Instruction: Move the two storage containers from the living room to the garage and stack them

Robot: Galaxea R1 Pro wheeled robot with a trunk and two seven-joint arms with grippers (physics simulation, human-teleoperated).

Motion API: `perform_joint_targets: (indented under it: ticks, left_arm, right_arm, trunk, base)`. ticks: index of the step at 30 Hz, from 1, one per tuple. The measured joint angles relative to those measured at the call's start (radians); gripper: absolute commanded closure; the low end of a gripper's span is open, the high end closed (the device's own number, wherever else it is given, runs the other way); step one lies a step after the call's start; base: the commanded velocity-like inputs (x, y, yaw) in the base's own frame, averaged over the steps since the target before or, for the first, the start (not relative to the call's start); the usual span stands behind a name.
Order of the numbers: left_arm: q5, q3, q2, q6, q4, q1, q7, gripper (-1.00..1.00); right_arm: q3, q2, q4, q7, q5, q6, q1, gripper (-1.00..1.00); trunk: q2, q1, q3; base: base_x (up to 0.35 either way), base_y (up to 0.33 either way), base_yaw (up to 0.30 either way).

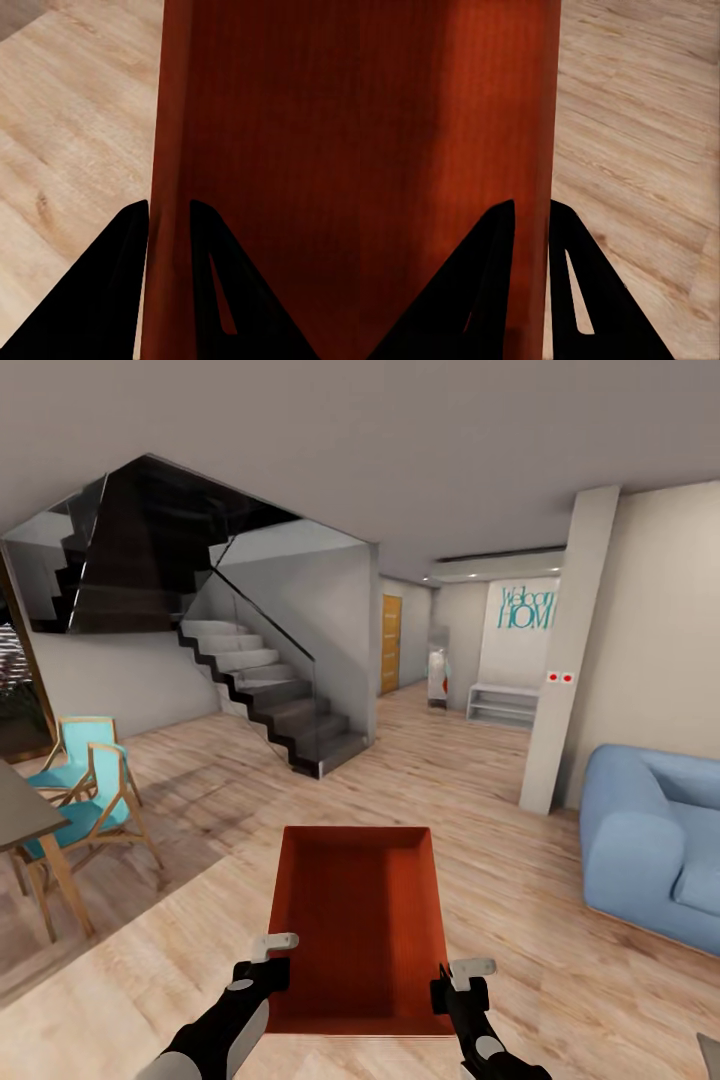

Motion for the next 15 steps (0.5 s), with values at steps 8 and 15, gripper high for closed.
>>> perform_joint_targets:
  ticks: [8,15]
  left_arm:
    - [0.000,0.000,0.000,0.000,0.000,0.000,0.000,1.00]
    - [0.000,0.000,0.000,0.000,0.000,0.000,0.000,1.00]
  right_arm:
    - [0.000,0.000,0.000,0.000,0.000,0.000,0.000,1.00]
    - [0.000,0.000,0.000,0.000,0.000,0.000,0.000,1.00]
  trunk:
    - [0.000,0.000,0.000]
    - [0.000,0.000,0.000]
  base:
    - [0.321,0.000,0.000]
    - [0.321,0.000,0.000]
